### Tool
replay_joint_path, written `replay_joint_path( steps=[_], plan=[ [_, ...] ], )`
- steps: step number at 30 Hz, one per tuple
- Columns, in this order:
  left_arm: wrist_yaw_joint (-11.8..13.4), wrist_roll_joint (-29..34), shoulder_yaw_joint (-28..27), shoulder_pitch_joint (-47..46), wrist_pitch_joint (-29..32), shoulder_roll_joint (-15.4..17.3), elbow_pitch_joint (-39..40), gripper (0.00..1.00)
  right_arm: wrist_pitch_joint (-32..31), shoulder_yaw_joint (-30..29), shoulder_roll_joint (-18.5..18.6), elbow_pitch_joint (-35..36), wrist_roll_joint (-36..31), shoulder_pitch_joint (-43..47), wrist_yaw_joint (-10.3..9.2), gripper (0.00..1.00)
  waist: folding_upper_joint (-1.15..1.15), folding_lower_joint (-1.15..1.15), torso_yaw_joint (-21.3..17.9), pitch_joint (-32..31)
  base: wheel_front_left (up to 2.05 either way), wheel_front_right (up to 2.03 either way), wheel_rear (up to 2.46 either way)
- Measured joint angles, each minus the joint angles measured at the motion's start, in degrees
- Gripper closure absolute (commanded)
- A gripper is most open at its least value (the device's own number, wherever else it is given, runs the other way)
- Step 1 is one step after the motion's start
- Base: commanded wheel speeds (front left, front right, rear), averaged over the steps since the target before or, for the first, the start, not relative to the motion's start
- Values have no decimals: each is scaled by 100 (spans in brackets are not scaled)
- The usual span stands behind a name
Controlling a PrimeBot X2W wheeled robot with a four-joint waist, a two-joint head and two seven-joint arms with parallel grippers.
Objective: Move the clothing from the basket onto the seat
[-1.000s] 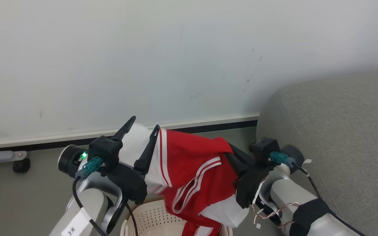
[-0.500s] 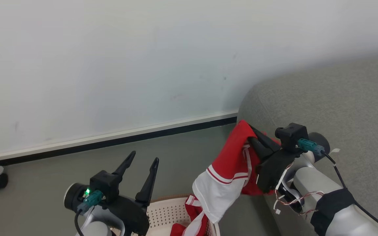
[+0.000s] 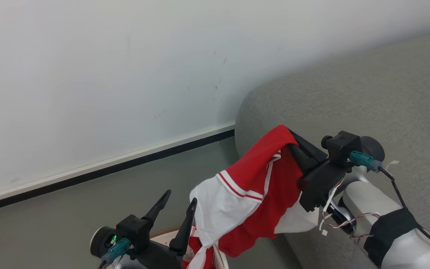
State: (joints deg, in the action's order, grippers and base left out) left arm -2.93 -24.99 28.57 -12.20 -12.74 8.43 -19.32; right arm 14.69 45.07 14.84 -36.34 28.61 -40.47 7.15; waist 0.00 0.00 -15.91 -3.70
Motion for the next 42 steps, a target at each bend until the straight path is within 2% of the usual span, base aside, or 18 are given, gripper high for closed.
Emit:
replay_joint_path(
  steps=[21,31,37,42],
  plan=[
    [-1,152,199,96,-77,-77,172,0,1,-353,661,740,-92,355,-119,100,0,0,-1118,203,0,0,0],
    [-12,348,376,79,-78,-82,318,0,0,-584,798,878,-90,337,-177,100,0,0,-1117,476,0,0,0],
    [-10,400,388,-36,-47,-71,530,0,1,-794,931,802,-34,-318,-151,100,0,0,-1032,697,0,0,0],
    [-10,476,377,-359,63,1,683,0,-37,-973,1076,433,-38,-1291,-101,100,0,1,-924,1025,0,0,0]
  ],
)
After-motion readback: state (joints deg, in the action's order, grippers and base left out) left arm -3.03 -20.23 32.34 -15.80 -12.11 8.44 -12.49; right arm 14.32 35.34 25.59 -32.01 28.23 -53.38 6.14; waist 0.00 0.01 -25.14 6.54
